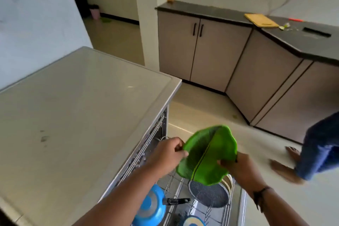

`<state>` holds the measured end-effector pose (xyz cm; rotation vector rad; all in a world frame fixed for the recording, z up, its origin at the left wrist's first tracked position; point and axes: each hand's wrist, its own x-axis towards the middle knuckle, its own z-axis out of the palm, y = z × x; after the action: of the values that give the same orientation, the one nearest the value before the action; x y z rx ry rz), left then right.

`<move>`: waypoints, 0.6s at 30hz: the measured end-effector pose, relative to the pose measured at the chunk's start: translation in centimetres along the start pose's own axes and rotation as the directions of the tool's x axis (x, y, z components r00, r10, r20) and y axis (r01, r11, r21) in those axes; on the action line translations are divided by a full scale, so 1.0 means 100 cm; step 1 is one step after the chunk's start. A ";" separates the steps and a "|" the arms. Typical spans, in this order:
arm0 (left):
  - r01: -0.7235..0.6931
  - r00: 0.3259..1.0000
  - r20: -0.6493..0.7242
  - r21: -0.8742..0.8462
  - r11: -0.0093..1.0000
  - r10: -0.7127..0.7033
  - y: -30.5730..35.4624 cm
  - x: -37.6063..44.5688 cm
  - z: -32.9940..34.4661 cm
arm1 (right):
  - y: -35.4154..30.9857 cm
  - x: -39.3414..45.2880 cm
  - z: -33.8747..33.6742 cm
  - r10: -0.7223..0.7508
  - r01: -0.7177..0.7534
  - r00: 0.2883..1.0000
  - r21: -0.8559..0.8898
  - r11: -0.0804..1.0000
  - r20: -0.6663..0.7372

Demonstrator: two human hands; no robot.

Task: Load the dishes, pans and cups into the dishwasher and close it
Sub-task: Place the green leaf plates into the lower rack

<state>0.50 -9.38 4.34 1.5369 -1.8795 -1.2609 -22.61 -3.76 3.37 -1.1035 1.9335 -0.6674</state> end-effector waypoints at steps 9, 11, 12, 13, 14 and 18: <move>0.074 0.966 0.242 0.087 0.993 -0.093 -0.094 0.083 0.087 | 0.090 0.034 0.064 0.274 -0.272 0.961 -0.242 0.931 -0.024; 0.090 0.967 0.226 0.130 0.987 -0.118 -0.117 0.105 0.096 | 0.098 0.055 0.080 0.281 -0.274 0.960 -0.242 0.931 -0.005; 0.106 0.970 0.202 0.146 0.984 -0.134 -0.130 0.118 0.102 | 0.102 0.069 0.089 0.274 -0.267 0.962 -0.228 0.936 -0.002; 0.127 0.973 0.172 0.153 0.980 -0.153 -0.145 0.132 0.109 | 0.108 0.086 0.098 0.259 -0.253 0.966 -0.215 0.943 0.001; 0.154 0.973 0.143 0.167 0.974 -0.178 -0.160 0.146 0.116 | 0.116 0.104 0.108 0.232 -0.226 0.973 -0.205 0.952 0.005; 0.229 0.967 0.050 0.243 0.943 -0.248 -0.215 0.212 0.143 | 0.143 0.185 0.140 0.175 -0.161 0.984 -0.270 0.949 0.029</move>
<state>-5.11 -23.16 -25.55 1.9140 -1.9999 -1.2515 -23.02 -13.80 -21.94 -1.0879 2.0864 -0.2866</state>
